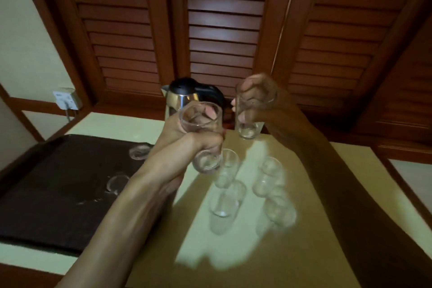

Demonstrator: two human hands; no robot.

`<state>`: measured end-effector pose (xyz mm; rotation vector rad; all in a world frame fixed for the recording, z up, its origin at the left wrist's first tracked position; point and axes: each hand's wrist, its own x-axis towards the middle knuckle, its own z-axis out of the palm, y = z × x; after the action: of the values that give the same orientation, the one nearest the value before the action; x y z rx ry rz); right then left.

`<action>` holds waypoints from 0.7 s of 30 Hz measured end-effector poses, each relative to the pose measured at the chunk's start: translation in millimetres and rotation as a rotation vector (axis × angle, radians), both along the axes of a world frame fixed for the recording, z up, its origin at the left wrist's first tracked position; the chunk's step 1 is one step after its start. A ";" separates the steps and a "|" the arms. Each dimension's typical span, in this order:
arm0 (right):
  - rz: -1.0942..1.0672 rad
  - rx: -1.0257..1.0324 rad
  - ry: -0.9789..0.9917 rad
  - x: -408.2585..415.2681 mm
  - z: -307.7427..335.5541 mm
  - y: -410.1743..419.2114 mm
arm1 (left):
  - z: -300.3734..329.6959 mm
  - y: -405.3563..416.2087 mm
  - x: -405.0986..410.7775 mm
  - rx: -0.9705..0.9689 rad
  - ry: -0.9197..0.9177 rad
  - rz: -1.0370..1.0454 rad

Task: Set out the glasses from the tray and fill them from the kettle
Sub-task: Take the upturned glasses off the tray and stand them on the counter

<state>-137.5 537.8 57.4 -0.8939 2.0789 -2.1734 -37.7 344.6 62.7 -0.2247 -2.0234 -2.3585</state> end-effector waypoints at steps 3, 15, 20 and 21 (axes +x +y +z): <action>-0.022 -0.023 -0.017 4.7 -6.3 59.7 | -5.0 59.1 6.0 -0.011 -0.003 -0.013; 0.015 -0.010 -0.098 21.5 -89.8 182.1 | -81.4 226.9 40.0 -0.160 -0.071 -0.037; 0.014 0.131 -0.224 23.6 -122.4 193.1 | -118.1 255.1 49.5 -0.184 -0.113 -0.048; 0.023 0.147 -0.244 24.1 -128.0 193.6 | -124.2 257.2 49.7 -0.180 -0.123 -0.046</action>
<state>-113.5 731.4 -70.7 -0.6033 2.0644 -1.9727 12.0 601.8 -61.5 -0.1342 -2.3131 -2.2692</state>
